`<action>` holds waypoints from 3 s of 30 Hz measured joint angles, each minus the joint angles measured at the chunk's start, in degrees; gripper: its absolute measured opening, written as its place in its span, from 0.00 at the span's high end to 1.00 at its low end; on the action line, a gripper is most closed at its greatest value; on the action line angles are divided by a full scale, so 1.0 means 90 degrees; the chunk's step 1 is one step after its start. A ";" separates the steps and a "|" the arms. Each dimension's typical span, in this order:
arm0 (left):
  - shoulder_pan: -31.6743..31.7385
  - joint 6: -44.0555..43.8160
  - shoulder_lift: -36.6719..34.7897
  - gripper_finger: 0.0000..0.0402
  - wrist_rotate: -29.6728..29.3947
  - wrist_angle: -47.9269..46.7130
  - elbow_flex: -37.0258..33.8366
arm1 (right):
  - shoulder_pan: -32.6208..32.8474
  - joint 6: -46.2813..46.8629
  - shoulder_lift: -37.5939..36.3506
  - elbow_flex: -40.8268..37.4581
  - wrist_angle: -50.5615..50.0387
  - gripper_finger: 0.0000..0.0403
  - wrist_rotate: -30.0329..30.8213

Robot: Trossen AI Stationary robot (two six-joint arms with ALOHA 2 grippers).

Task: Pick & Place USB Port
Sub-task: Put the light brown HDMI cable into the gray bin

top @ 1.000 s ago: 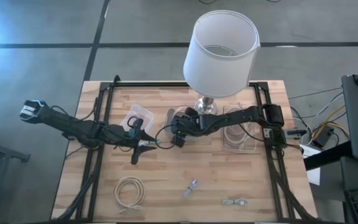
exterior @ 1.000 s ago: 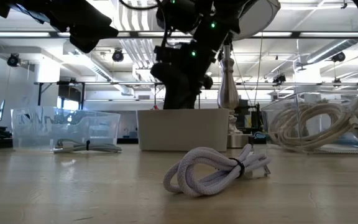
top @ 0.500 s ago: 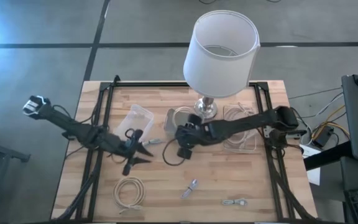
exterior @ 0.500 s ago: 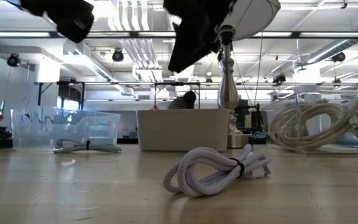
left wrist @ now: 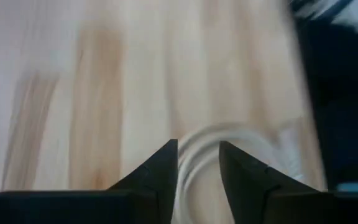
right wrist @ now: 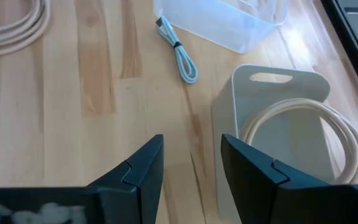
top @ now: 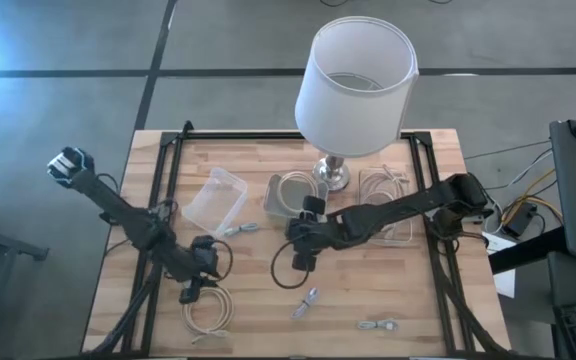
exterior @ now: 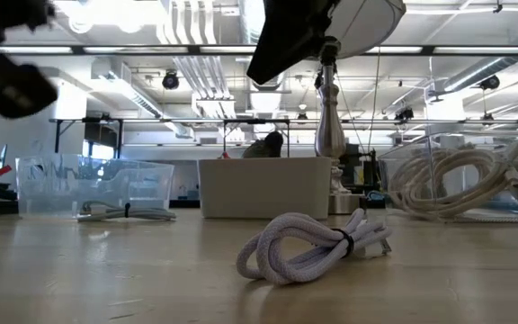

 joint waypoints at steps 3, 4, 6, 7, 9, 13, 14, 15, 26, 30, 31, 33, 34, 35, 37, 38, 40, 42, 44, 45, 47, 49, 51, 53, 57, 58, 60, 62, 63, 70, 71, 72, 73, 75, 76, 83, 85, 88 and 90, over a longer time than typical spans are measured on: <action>-0.0010 -0.0509 0.0324 0.64 0.0274 -0.0503 -0.0011 | -0.0002 0.0006 0.0001 -0.0013 -0.0041 0.61 0.0002; -0.0010 -0.0613 0.0439 0.61 0.0403 -0.0573 -0.0011 | -0.0005 -0.0002 0.0001 -0.0013 -0.0050 0.61 0.0002; -0.0010 -0.0712 0.0708 0.57 0.0686 -0.0569 -0.0011 | -0.0007 -0.0017 0.0001 -0.0015 -0.0078 0.62 0.0002; -0.0010 -0.0733 0.0841 0.55 0.0824 -0.0578 -0.0011 | -0.0007 -0.0016 0.0001 -0.0015 -0.0081 0.62 0.0002; -0.0010 -0.0754 0.1117 0.53 0.0974 -0.0570 -0.0011 | -0.0007 -0.0017 0.0001 -0.0020 -0.0079 0.63 0.0002; -0.0015 -0.0880 0.1667 0.51 0.0996 -0.0571 -0.0011 | -0.0007 -0.0165 0.0001 -0.0028 -0.0079 0.62 0.0004; -0.0015 -0.0925 0.1797 0.51 0.0995 -0.0572 -0.0011 | -0.0007 -0.0235 0.0001 -0.0028 -0.0076 0.62 0.0007; -0.0013 -0.0995 0.1902 0.51 0.1000 -0.0554 0.0011 | -0.0007 -0.0309 0.0001 -0.0028 -0.0074 0.62 0.0009; -0.0013 -0.1304 0.2616 0.54 0.0979 -0.0427 0.0018 | -0.0012 -0.0507 0.0001 -0.0028 -0.0064 0.63 0.0026; -0.0013 -0.1365 0.2631 0.62 0.0975 -0.0295 0.0074 | -0.0012 -0.0508 0.0001 -0.0035 -0.0059 0.64 0.0026; -0.0013 -0.1389 0.2631 0.66 0.0979 -0.0247 0.0087 | -0.0012 -0.0518 0.0001 -0.0040 -0.0061 0.65 0.0026; -0.0013 -0.1440 0.2654 0.72 0.1000 -0.0143 0.0093 | -0.0012 -0.0518 0.0001 -0.0040 -0.0062 0.65 0.0026; -0.0013 -0.1450 0.2665 0.76 0.1013 -0.0093 0.0093 | -0.0012 -0.0518 0.0001 -0.0040 -0.0060 0.66 0.0026; -0.0015 -0.1451 0.2674 0.80 0.1020 -0.0070 0.0099 | -0.0012 -0.0518 0.0001 -0.0044 -0.0058 0.66 0.0026; -0.0015 -0.1456 0.2673 0.89 0.0987 -0.0065 0.0106 | -0.0012 -0.0518 0.0001 -0.0065 -0.0060 0.66 0.0026; -0.0015 -0.1495 0.2673 0.93 0.0934 -0.0037 0.0122 | -0.0012 -0.0518 0.0003 -0.0074 -0.0060 0.66 0.0026; -0.0022 -0.1476 0.2649 0.96 0.0764 -0.0010 0.0203 | -0.0012 -0.0508 0.0003 -0.0088 -0.0059 0.66 0.0026; -0.0020 -0.1346 0.2622 0.96 0.0466 0.0059 0.0388 | -0.0009 -0.0464 0.0003 -0.0112 -0.0065 0.65 0.0026; -0.0015 -0.0993 0.2635 0.94 0.0069 0.0002 0.0603 | 0.0002 -0.0462 0.0003 -0.0133 -0.0070 0.65 0.0026; -0.0014 -0.0749 0.2639 0.94 -0.0149 -0.0150 0.0724 | 0.0005 -0.0456 0.0004 -0.0141 -0.0073 0.65 0.0025; 0.0002 -0.0178 0.2629 0.94 -0.0609 -0.0313 0.1085 | 0.0015 -0.0362 0.0003 -0.0149 -0.0074 0.66 0.0025; 0.0048 0.0317 0.2616 0.95 -0.1189 -0.0555 0.1494 | 0.0036 -0.0194 0.0003 -0.0151 -0.0093 0.66 0.0006; 0.0126 0.0750 0.2620 0.96 -0.1795 -0.1098 0.1892 | 0.0078 0.0013 -0.0002 -0.0151 -0.0197 0.67 -0.0144; 0.0230 0.0966 0.2634 0.95 -0.2253 -0.1509 0.2291 | 0.0153 0.0236 -0.0015 -0.0156 -0.0351 0.68 -0.0309; 0.0587 0.1112 0.2614 0.94 -0.2768 -0.2147 0.2985 | 0.0357 0.0642 -0.0065 -0.0156 -0.0729 0.69 -0.0368; 0.0681 0.1239 0.2614 0.94 -0.2891 -0.2220 0.3089 | 0.0393 0.0730 -0.0069 -0.0156 -0.0846 0.69 -0.0372; 0.0881 0.1575 0.2614 0.94 -0.3235 -0.2227 0.3294 | 0.0463 0.0925 -0.0070 -0.0156 -0.1092 0.69 -0.0375; 0.1114 0.1855 0.2614 0.94 -0.3628 -0.2175 0.3478 | 0.0500 0.1137 -0.0070 -0.0175 -0.1197 0.68 -0.0369; 0.1250 0.1928 0.2614 0.94 -0.3807 -0.2173 0.3560 | 0.0506 0.1218 -0.0071 -0.0200 -0.1241 0.68 -0.0362; 0.2346 0.2860 0.2614 0.94 -0.4067 -0.1869 0.3896 | 0.0564 0.1702 -0.0082 -0.0609 -0.1265 0.67 -0.0375; 0.2489 0.3055 0.2614 0.94 -0.4069 -0.1739 0.3901 | 0.0571 0.1812 -0.0082 -0.0676 -0.1290 0.67 -0.0375; 0.2643 0.3239 0.2614 0.94 -0.4073 -0.1582 0.3908 | 0.0576 0.1905 -0.0080 -0.0743 -0.1307 0.67 -0.0379; 0.2785 0.3404 0.2614 0.94 -0.4076 -0.1404 0.3913 | 0.0593 0.1996 -0.0080 -0.0808 -0.1306 0.67 -0.0392; 0.3036 0.3686 0.2614 0.94 -0.4087 -0.1132 0.3941 | 0.0639 0.2187 -0.0082 -0.0937 -0.1316 0.67 -0.0409; 0.3148 0.3832 0.2614 0.94 -0.4095 -0.1013 0.3963 | 0.0672 0.2275 -0.0086 -0.1004 -0.1339 0.67 -0.0413; 0.3783 0.4461 0.2609 0.94 -0.4078 -0.0501 0.4117 | 0.1029 0.2945 -0.0185 -0.1226 -0.1362 0.67 -0.0418; 0.3965 0.4578 0.2633 0.94 -0.3993 -0.0326 0.4089 | 0.1158 0.3024 -0.0226 -0.1244 -0.1361 0.68 -0.0418; 0.4228 0.4617 0.2770 0.94 -0.3826 -0.0149 0.4036 | 0.1311 0.3045 -0.0252 -0.1228 -0.1346 0.69 -0.0391; 0.4378 0.4682 0.2948 0.94 -0.3816 -0.0006 0.3989 | 0.1381 0.3042 -0.0252 -0.1201 -0.1319 0.69 -0.0251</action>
